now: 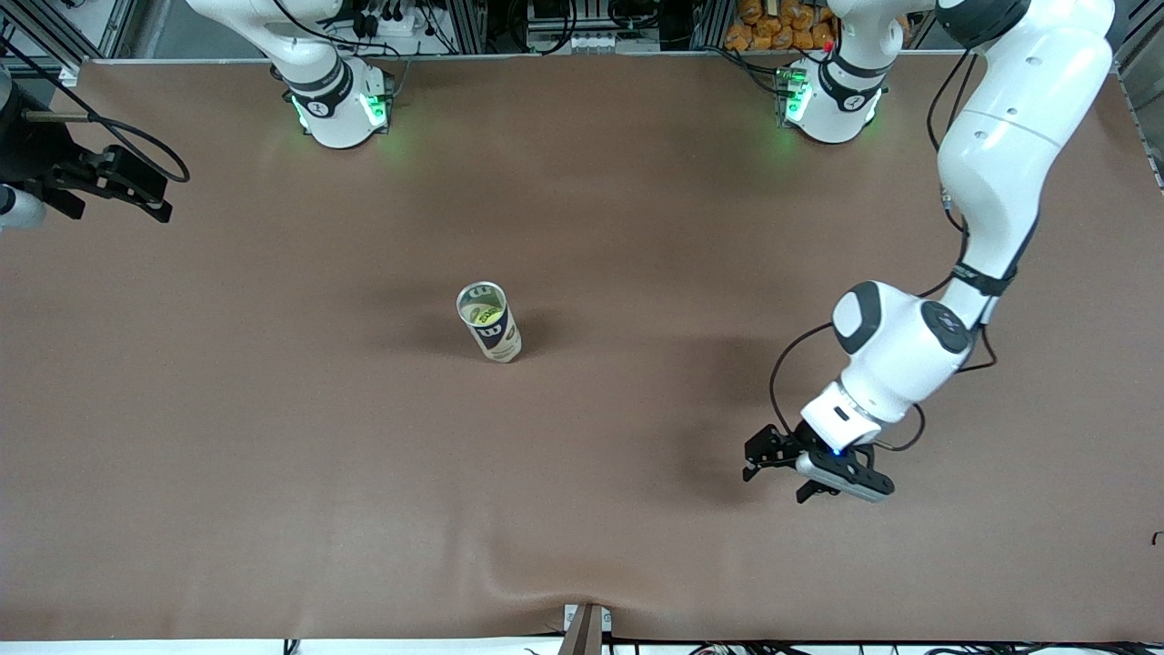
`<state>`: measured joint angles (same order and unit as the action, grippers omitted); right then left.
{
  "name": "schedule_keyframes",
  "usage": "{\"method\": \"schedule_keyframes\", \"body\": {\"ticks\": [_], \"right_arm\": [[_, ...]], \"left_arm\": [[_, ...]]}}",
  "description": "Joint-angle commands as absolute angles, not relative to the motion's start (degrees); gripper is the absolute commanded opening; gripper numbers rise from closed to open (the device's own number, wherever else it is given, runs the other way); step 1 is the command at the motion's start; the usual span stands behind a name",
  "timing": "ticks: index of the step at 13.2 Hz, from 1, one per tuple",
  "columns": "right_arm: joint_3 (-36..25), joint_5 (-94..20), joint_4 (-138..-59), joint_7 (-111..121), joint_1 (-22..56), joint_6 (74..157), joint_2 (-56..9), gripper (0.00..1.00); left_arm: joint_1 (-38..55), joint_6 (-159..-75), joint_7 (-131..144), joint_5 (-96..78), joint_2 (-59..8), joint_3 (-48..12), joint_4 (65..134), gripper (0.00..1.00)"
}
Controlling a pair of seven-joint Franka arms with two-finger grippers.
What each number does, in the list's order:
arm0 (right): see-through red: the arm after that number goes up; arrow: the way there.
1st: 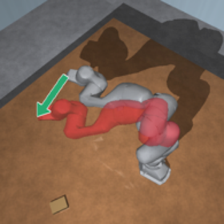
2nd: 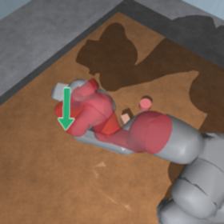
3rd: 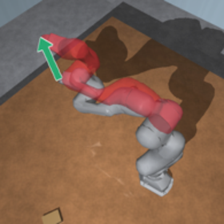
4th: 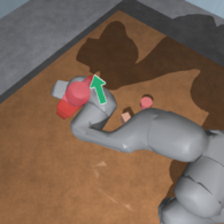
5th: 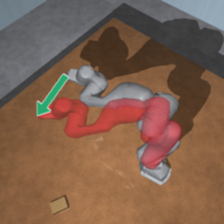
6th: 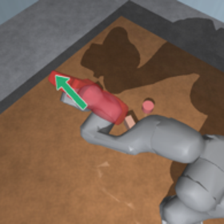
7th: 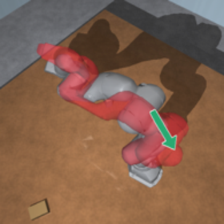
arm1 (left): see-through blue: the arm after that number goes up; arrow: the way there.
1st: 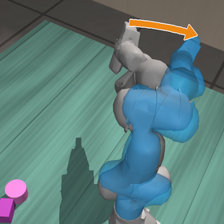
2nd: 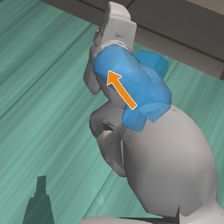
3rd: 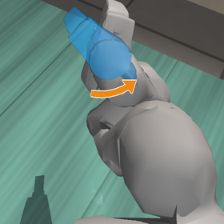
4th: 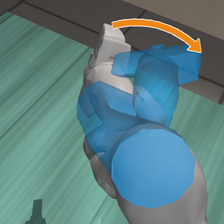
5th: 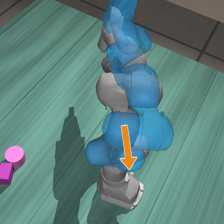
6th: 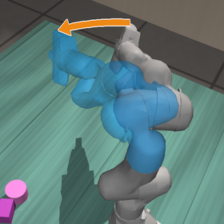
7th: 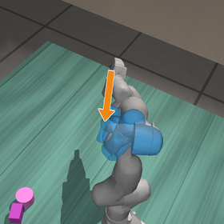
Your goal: Insert tennis ball vertically with right arm
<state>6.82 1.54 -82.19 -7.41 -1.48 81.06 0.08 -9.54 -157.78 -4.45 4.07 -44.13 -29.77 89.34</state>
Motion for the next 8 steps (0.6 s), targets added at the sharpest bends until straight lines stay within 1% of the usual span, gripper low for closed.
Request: {"method": "schedule_keyframes", "body": {"ticks": [1, 3, 5, 8], "right_arm": [[7.29, 1.76, -80.77, -7.03, -2.46, 80.86, -0.62, 1.00], [7.29, 1.76, -80.77, -7.03, -2.37, 81.21, -0.79, 1.00], [7.29, 1.76, -80.77, -7.03, -2.37, 81.30, -0.79, 1.00], [7.29, 1.76, -80.86, -7.03, -2.37, 82.00, -0.79, 1.00]], "left_arm": [[-9.14, -145.67, -3.08, 5.01, -42.72, -27.52, 83.87, 1.00], [-9.23, -142.31, -3.08, 5.01, -41.06, -26.72, 83.41, 1.00], [-8.62, -135.56, -3.16, 5.10, -37.64, -24.36, 83.23, 1.00], [-9.22, -127.12, -3.16, 7.62, -32.62, -23.91, 83.32, 1.00]]}}
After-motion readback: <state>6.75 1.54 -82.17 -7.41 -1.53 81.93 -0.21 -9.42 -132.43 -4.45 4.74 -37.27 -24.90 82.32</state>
